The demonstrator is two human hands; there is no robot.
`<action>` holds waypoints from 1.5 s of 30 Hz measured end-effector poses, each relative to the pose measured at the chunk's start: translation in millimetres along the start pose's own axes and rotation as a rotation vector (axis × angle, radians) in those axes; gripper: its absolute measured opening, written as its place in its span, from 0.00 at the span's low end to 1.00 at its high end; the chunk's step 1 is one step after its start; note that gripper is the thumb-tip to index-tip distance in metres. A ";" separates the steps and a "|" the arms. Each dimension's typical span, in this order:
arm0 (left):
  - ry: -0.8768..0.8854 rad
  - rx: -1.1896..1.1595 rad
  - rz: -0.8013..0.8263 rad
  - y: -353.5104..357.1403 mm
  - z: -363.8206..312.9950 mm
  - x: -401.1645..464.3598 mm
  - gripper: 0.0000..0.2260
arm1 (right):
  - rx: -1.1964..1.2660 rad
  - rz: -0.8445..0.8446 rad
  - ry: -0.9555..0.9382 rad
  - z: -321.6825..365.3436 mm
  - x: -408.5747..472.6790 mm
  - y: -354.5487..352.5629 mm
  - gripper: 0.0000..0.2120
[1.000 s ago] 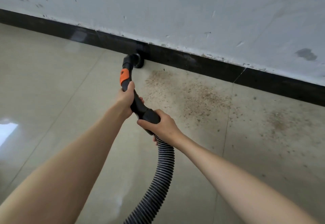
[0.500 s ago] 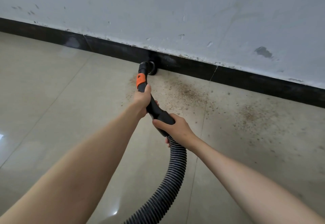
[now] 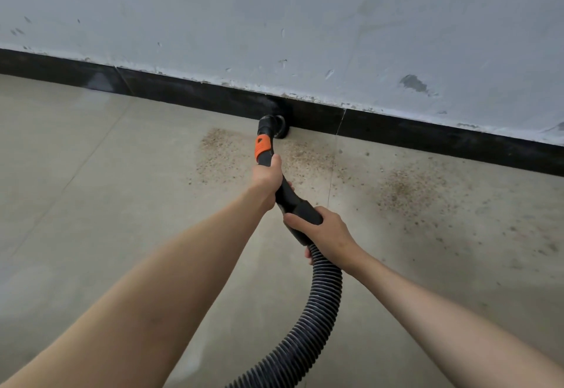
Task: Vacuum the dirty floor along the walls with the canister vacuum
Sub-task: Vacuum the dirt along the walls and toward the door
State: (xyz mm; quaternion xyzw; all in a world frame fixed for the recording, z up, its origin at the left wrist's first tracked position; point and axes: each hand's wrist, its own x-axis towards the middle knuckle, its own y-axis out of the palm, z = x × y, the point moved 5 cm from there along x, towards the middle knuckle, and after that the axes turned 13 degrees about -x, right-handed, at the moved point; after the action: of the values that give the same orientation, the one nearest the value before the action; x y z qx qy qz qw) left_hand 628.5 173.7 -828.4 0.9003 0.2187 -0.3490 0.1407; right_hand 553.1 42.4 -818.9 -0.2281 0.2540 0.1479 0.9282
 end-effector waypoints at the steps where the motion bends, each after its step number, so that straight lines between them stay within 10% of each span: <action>1: -0.006 0.009 0.017 4.9 3.1 -3.8 0.13 | 0.000 -0.029 0.006 -3.1 -5.2 -2.9 0.17; 15: -0.027 0.041 0.147 1.2 -7.6 -10.2 0.13 | -0.021 -0.191 -0.041 12.4 -24.0 16.0 0.14; 32: 0.101 -0.125 -0.214 -175.9 -91.6 52.8 0.22 | -0.225 0.155 -0.230 120.2 47.9 139.8 0.15; 45: 0.066 -0.035 -0.183 -161.1 -107.5 84.3 0.15 | -0.016 0.155 -0.143 115.3 80.9 146.7 0.15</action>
State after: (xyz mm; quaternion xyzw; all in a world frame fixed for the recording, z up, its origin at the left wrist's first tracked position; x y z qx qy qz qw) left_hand 665.9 381.6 -825.8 0.8848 0.3108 -0.3269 0.1166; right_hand 609.3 237.8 -825.2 -0.2041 0.2030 0.2373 0.9278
